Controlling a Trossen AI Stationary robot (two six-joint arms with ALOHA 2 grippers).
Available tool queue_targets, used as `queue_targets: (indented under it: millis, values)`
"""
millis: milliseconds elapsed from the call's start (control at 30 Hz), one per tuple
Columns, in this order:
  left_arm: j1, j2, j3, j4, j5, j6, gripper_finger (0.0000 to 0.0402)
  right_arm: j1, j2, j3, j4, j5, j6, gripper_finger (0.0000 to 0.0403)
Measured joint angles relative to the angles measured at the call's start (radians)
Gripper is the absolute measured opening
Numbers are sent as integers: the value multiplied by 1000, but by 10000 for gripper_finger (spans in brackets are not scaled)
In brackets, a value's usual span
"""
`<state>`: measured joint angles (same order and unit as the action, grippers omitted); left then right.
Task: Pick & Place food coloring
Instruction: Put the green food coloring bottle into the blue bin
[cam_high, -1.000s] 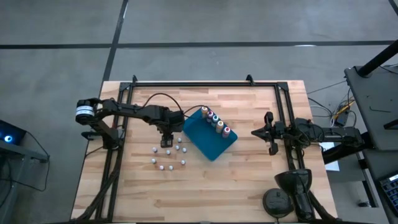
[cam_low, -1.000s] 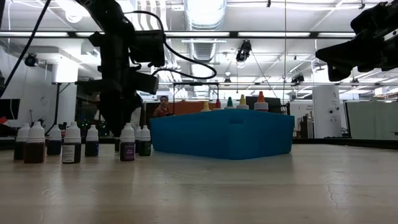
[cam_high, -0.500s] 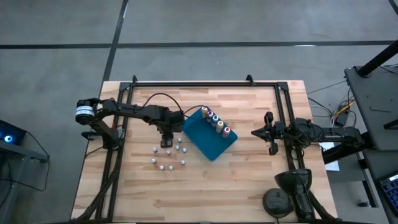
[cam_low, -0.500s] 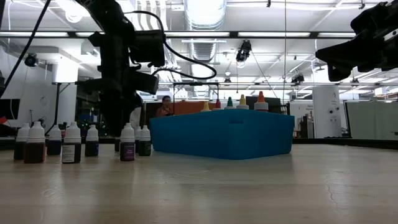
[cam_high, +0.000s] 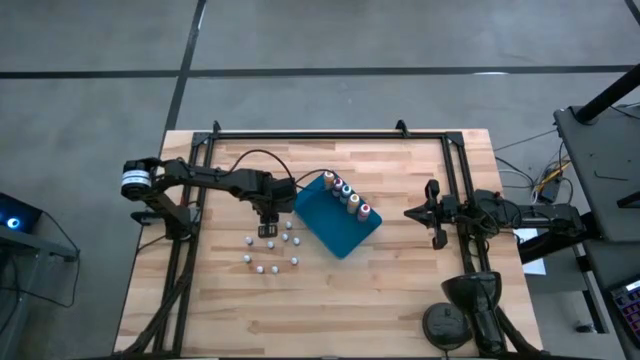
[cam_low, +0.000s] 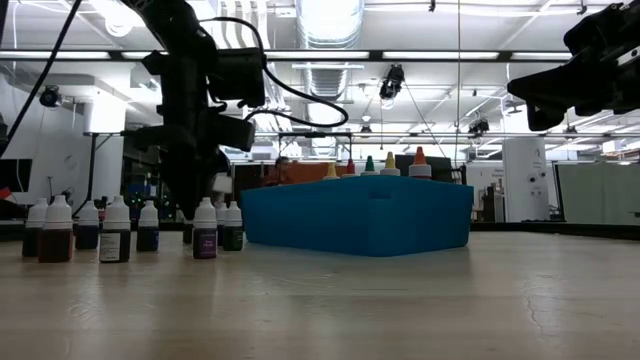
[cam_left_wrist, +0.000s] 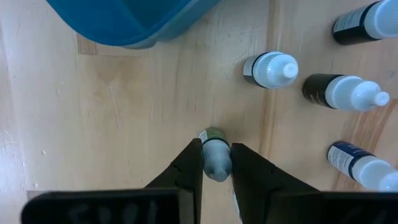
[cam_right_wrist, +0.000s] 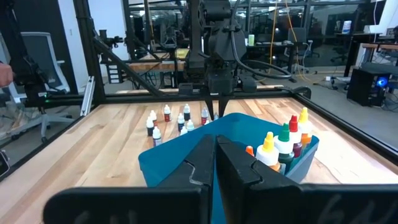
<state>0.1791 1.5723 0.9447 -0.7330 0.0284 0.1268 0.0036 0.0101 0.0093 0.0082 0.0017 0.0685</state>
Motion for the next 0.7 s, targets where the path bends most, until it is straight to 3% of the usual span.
queue_targets:
  millis: [700]
  values:
    - [3, -2, 187, -236, -1, 12, 44, 0, 0, 0, 0, 0, 1, 9]
